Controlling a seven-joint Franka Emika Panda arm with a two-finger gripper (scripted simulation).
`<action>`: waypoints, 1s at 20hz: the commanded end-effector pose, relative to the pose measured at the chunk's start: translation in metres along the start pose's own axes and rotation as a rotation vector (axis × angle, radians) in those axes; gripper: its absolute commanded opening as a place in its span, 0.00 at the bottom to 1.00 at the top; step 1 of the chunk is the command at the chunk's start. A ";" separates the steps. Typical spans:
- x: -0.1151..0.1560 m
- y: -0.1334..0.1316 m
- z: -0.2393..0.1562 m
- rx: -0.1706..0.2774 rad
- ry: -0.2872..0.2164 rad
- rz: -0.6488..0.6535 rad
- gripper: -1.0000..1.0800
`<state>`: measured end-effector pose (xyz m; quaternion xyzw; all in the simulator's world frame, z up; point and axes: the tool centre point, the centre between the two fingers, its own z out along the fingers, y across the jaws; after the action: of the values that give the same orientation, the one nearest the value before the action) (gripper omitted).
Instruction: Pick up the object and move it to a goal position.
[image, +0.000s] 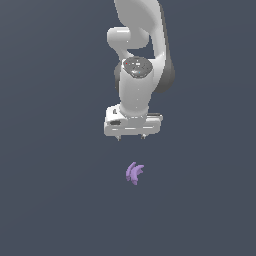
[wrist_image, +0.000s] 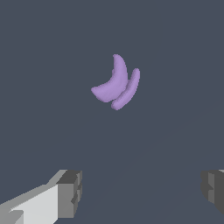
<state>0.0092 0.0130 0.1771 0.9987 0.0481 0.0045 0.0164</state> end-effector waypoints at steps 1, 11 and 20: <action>0.001 -0.005 -0.001 -0.001 0.000 -0.014 0.96; 0.010 -0.003 0.005 0.004 -0.001 0.044 0.96; 0.038 -0.003 0.025 0.016 -0.005 0.212 0.96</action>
<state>0.0417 0.0185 0.1568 0.9991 -0.0407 0.0037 0.0092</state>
